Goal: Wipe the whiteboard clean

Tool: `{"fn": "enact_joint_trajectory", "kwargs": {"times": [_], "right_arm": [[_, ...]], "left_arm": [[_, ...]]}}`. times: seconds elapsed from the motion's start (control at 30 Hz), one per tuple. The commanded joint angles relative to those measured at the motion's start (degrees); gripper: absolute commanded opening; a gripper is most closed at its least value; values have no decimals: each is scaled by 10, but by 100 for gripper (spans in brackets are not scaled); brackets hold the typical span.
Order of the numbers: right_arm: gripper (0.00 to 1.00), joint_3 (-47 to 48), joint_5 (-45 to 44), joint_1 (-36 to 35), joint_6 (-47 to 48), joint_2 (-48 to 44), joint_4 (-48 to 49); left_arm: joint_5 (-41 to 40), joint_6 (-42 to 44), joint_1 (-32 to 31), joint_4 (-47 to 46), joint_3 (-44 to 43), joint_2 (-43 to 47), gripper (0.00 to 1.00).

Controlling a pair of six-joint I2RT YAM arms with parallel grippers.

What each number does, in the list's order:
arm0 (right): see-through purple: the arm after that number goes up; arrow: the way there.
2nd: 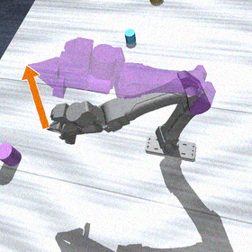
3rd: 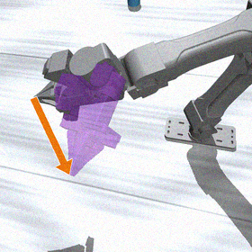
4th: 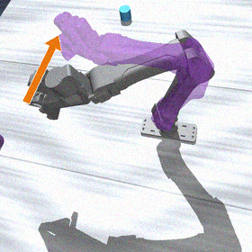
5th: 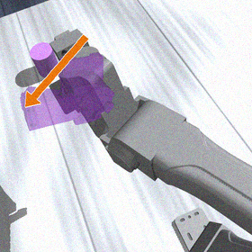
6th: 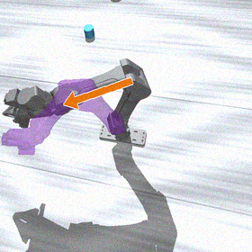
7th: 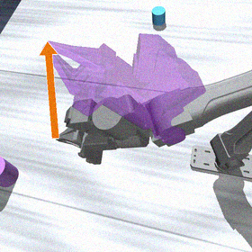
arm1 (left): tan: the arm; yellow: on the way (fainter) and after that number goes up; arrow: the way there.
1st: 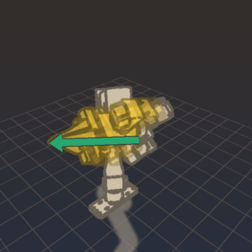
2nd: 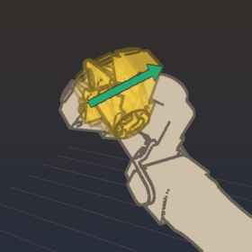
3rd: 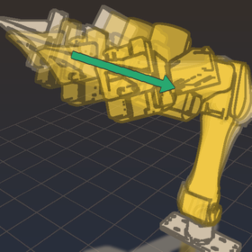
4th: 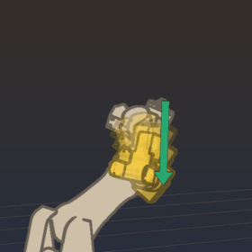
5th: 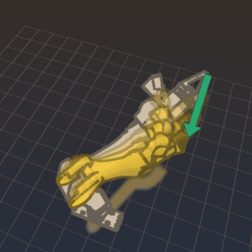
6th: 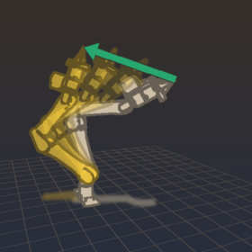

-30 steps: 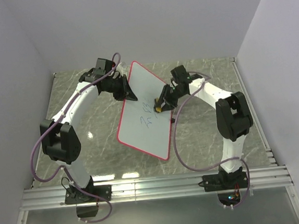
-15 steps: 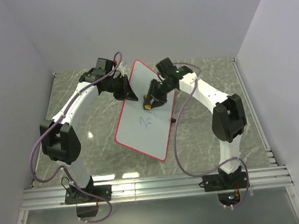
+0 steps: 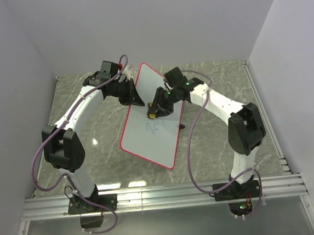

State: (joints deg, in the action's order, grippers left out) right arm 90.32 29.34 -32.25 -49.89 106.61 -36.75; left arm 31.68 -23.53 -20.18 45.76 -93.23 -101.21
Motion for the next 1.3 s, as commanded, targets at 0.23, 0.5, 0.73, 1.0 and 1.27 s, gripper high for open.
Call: {"fn": "enact_joint_trajectory", "kwargs": {"times": [0.23, 0.5, 0.73, 1.0, 1.27], "right_arm": [[0, -245, -61, 9, 8, 19, 103], [0, -187, -58, -3, -6, 9, 78], [0, -11, -39, -59, -28, -6, 66], [0, 68, -33, -104, -35, 14, 43], [0, -77, -67, -84, -24, -12, 55]], "left_arm": [[-167, 81, -37, 28, -2, -18, 0], [-164, 80, -37, 40, -26, -30, 0], [-164, 70, -39, 38, -18, -39, 0], [-152, 61, -39, 49, -43, -57, 0], [-157, 66, -39, 58, -47, -55, 0]]}}
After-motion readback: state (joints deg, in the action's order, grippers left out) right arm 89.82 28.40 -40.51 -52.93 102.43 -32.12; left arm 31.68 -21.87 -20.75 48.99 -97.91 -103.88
